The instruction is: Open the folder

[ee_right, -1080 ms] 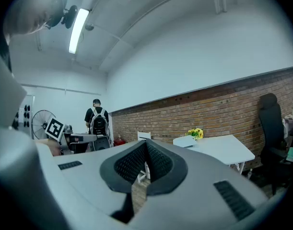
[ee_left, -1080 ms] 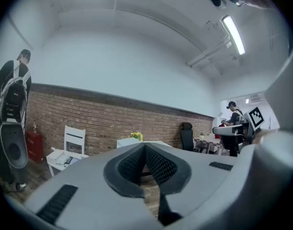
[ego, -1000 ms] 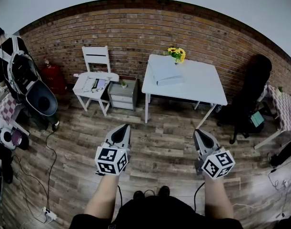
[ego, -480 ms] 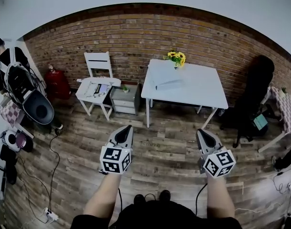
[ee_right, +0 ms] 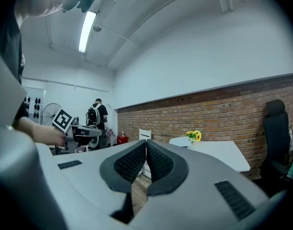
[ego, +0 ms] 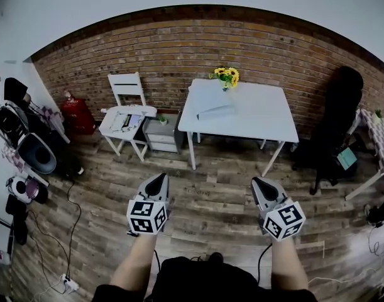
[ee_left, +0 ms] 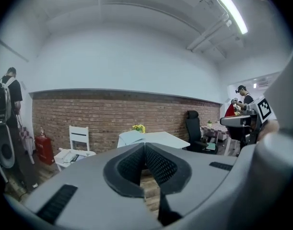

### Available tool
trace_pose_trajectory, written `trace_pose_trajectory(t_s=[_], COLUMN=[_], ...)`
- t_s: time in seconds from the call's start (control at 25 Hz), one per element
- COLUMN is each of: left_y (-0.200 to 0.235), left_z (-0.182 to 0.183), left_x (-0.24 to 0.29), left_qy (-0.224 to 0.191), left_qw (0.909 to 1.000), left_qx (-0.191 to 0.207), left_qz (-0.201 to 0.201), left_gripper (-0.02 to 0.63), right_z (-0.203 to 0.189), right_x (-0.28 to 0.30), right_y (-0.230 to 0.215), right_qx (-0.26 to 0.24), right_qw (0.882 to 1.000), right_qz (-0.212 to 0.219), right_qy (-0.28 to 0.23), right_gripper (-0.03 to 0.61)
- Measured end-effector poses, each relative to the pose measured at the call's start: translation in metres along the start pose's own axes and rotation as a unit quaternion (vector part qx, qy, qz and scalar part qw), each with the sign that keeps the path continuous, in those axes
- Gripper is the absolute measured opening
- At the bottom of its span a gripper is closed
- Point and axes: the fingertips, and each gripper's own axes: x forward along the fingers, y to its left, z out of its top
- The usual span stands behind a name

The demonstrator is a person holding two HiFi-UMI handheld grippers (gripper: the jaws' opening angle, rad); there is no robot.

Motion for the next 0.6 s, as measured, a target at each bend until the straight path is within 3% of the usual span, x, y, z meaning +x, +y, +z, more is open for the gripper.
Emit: trace_pose_trajectory(t_s=[0.36, 0.6], left_y=[-0.035, -0.022], left_z=[-0.007, -0.004], left_x=[0.032, 0.075], left_qy=[0.006, -0.001], left_qw=[0.9999, 0.9997], left_qx=[0.000, -0.007], left_qz=[-0.011, -0.022], left_gripper=[0.018, 0.018], right_z=[-0.022, -0.021], right_x=[0.001, 0.038], right_y=[-0.033, -0.050], right_qx=[0.041, 0.033], right_qw=[0.999, 0.998], right_qz=[0.015, 0.013], right_qy=[0.026, 0.044], right_gripper=[0.012, 0.014])
